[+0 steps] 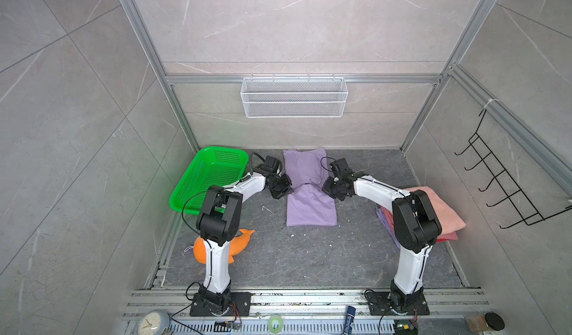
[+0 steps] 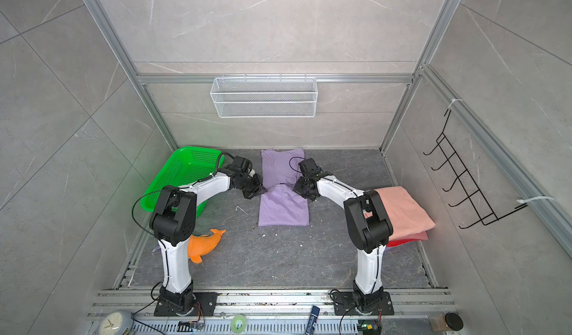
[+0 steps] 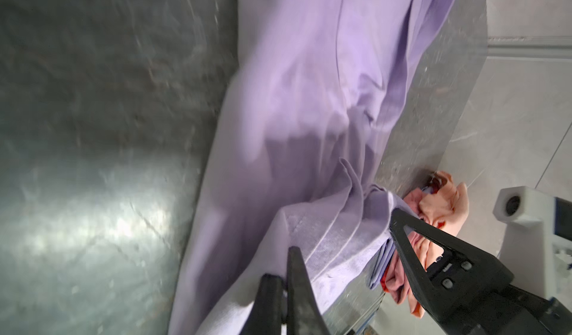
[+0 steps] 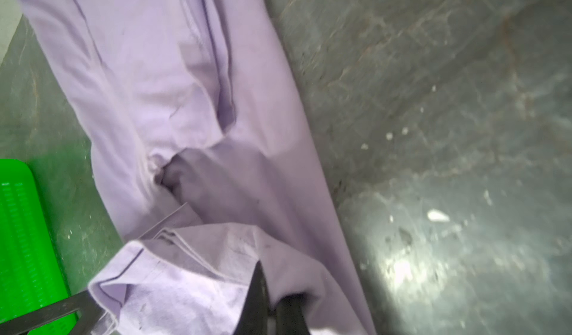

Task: Fold and stack the t-shirts

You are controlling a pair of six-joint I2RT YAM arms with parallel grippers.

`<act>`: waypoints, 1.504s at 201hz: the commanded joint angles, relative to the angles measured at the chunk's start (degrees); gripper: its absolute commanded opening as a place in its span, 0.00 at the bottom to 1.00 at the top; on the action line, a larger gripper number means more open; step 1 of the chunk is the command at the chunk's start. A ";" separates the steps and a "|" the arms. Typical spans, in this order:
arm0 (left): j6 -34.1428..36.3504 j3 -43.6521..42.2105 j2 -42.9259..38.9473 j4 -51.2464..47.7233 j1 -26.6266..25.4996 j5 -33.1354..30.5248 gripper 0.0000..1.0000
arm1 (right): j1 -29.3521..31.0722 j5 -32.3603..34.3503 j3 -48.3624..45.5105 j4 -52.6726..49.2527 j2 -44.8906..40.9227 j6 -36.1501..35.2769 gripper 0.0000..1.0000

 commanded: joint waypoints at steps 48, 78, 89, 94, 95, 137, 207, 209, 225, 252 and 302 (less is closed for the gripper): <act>3.69 9.59 4.19 0.24 5.97 7.93 0.30 | -3.78 -5.26 6.32 7.75 3.42 -3.19 0.43; 5.63 9.69 0.20 -0.25 8.13 5.66 0.55 | -5.34 -3.87 3.29 8.06 -2.80 -3.99 0.56; 6.52 8.28 -2.63 -0.46 8.79 4.42 0.59 | -5.43 -3.30 1.37 6.82 -5.79 -4.33 0.57; 7.03 7.39 -3.96 -0.66 9.01 3.92 0.61 | -5.43 -3.21 0.54 6.07 -7.11 -4.54 0.57; 7.12 7.21 -4.17 -0.69 9.06 3.82 0.61 | -5.44 -3.20 0.38 5.94 -7.46 -4.59 0.57; 10.21 -3.83 -14.73 -4.56 9.04 1.55 0.65 | -5.34 -4.95 -13.59 3.55 -19.41 -1.03 0.58; 2.82 -29.27 -29.96 1.70 1.94 -0.11 0.69 | -0.56 -7.46 -35.24 10.19 -31.69 7.50 0.62; 2.38 -29.84 -30.13 2.15 1.74 -0.32 0.69 | -0.36 -7.49 -35.76 10.61 -31.77 7.69 0.63; -1.60 -34.31 -30.87 6.55 0.57 -0.51 0.68 | 0.41 -8.59 -39.21 15.08 -31.55 10.31 0.65; -5.92 -38.17 -29.19 12.54 -0.78 -0.69 0.67 | 1.47 -10.52 -41.19 20.26 -27.85 12.17 0.68; -8.70 -36.43 -20.87 17.14 -1.95 -0.50 0.59 | 2.54 -9.83 -40.37 24.29 -20.47 13.67 0.70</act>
